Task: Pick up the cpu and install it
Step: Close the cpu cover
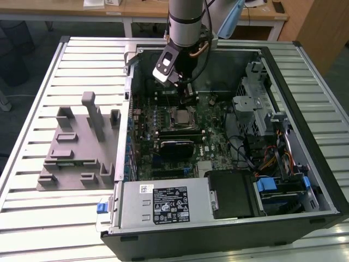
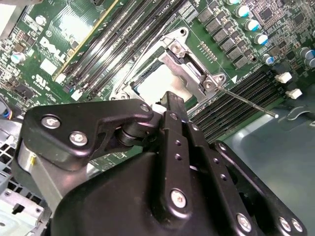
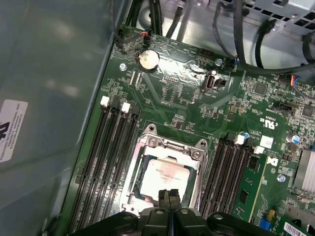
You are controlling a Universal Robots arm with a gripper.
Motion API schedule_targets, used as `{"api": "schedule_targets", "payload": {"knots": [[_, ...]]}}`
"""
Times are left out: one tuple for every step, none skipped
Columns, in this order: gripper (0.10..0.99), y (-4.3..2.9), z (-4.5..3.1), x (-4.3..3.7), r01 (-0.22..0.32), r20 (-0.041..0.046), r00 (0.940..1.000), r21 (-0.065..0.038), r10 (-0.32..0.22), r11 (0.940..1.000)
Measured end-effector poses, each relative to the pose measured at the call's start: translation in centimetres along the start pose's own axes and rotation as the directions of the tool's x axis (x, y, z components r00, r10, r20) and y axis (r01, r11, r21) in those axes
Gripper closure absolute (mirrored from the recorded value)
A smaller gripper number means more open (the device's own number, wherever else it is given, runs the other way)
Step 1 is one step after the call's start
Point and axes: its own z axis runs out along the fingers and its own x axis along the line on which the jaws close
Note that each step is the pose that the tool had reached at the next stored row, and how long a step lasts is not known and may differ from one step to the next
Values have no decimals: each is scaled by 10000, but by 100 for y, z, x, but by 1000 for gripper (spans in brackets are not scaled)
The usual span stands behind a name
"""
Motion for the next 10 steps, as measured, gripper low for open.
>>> {"api": "schedule_targets", "payload": {"knots": [[980,0,1,0,337,-9,9994,-16,-337,9994],[980,0,2,0,404,-11,9992,-20,-404,9992],[980,0,2,0,471,-12,9989,-23,-471,9989],[980,0,2,0,539,-14,9985,-26,-539,9985],[980,0,2,0,607,-16,9982,-29,-608,9981],[980,0,3,0,684,-18,9977,-33,-684,9977],[980,0,3,0,756,-20,9971,-37,-757,9971],[980,0,3,0,832,-21,9965,-40,-832,9965],[980,0,4,0,911,-23,9958,-45,-911,9958],[980,0,4,0,987,-25,9951,-48,-987,9951]]}}
